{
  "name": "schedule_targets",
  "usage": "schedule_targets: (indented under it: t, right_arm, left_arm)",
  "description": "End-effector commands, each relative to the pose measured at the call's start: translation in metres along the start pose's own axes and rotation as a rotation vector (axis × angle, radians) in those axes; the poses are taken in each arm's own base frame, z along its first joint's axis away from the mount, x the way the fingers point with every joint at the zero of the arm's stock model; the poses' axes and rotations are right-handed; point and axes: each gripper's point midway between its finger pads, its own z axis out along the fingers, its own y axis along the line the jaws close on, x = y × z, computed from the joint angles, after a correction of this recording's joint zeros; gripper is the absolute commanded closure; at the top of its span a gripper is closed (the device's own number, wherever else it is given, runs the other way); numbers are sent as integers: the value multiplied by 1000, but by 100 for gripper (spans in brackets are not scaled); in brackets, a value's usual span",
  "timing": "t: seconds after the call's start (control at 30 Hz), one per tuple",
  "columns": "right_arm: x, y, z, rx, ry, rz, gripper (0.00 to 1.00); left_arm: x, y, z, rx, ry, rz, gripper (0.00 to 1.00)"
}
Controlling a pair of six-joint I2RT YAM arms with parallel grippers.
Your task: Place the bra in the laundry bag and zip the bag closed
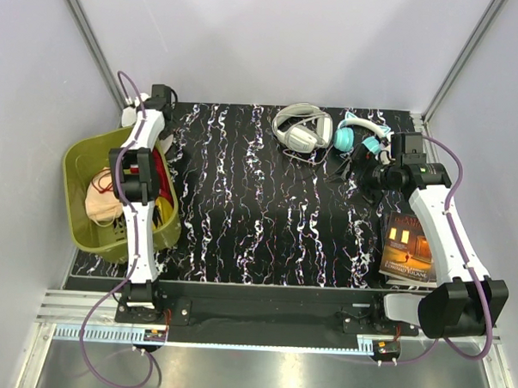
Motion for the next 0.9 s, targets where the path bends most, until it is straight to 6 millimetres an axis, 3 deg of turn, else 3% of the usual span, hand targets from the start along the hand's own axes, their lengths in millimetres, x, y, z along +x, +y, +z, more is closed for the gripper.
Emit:
schedule_targets:
  t: [0.0, 0.1, 0.27, 0.37, 0.43, 0.53, 0.63, 0.77, 0.87]
  right_arm:
    - [4, 3, -6, -13, -11, -37, 0]
    - [3, 3, -6, -11, -16, -32, 0]
    - [1, 7, -8, -21, -18, -24, 0]
    - [0, 12, -11, -33, -23, -24, 0]
    - [0, 12, -11, -34, -22, -21, 0]
    - [2, 12, -10, -33, -16, -15, 0]
    - [3, 8, -7, -18, -1, 1, 0]
    - [7, 6, 0, -3, 26, 32, 0]
    - [12, -3, 10, 37, 56, 40, 0]
  left_arm:
    - [17, 1, 11, 14, 95, -62, 25]
    - [23, 3, 16, 27, 142, -109, 43]
    - [12, -4, 9, 59, 113, -71, 73]
    - [-2, -21, -6, 126, 78, -51, 89]
    - [-11, -43, -28, 195, 48, -30, 97]
    - [-18, -76, -63, 297, -16, 53, 98]
    - [-4, -108, -107, 378, -62, 170, 100]
    - [27, -120, -146, 416, -76, 302, 100]
    - [55, -114, -177, 435, -54, 384, 100]
